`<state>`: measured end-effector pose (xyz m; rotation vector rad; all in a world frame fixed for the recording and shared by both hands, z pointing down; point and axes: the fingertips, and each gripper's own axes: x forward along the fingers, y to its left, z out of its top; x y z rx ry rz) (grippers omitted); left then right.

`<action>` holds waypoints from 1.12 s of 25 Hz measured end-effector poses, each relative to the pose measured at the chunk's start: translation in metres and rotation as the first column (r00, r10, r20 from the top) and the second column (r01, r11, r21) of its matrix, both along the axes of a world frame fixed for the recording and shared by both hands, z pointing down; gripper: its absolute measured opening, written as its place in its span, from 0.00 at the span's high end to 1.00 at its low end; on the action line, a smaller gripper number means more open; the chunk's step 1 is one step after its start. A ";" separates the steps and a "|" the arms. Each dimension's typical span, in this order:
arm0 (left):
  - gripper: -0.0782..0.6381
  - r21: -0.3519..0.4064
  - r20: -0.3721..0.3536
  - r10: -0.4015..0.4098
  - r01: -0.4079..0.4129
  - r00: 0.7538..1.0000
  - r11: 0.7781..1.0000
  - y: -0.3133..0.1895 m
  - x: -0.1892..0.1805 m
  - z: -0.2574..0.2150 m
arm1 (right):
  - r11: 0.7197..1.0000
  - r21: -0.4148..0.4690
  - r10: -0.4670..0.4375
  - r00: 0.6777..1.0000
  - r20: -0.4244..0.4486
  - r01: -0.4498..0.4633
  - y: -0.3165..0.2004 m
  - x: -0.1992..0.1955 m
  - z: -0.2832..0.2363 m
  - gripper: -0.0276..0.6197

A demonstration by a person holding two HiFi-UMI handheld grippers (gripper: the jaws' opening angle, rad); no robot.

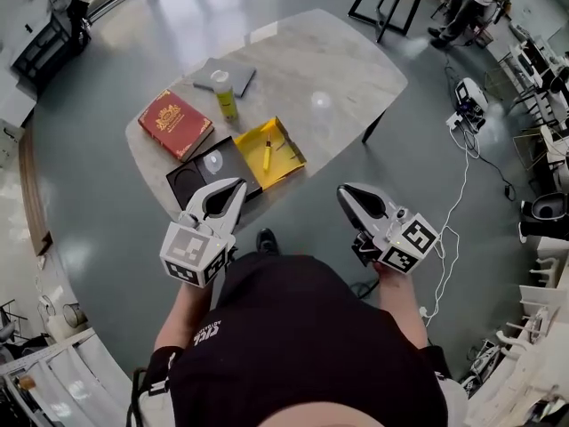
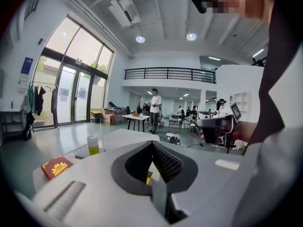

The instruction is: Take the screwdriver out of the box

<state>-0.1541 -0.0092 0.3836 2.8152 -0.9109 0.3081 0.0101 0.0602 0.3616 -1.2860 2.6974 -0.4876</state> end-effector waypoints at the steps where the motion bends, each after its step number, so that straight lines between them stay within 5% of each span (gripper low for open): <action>1: 0.89 -0.001 0.002 0.004 -0.004 1.000 1.000 -0.008 0.002 0.002 | 1.000 -0.001 -0.009 1.000 -0.003 0.009 -0.011 -0.002 0.000 0.94; 9: 0.89 -0.027 -0.023 0.015 -0.016 1.000 1.000 -0.059 0.011 0.009 | 0.996 -0.047 -0.081 0.996 -0.024 0.080 -0.073 -0.019 0.006 0.94; 18: 0.89 -0.083 0.022 -0.138 0.139 0.990 0.987 -0.103 0.037 0.032 | 0.972 -0.100 -0.211 0.977 0.011 0.211 -0.128 0.023 0.022 0.94; 28: 0.89 -0.151 0.098 -0.406 0.416 0.909 0.897 -0.109 0.079 0.065 | 0.885 -0.117 -0.451 0.892 0.033 0.452 -0.162 0.097 0.027 0.94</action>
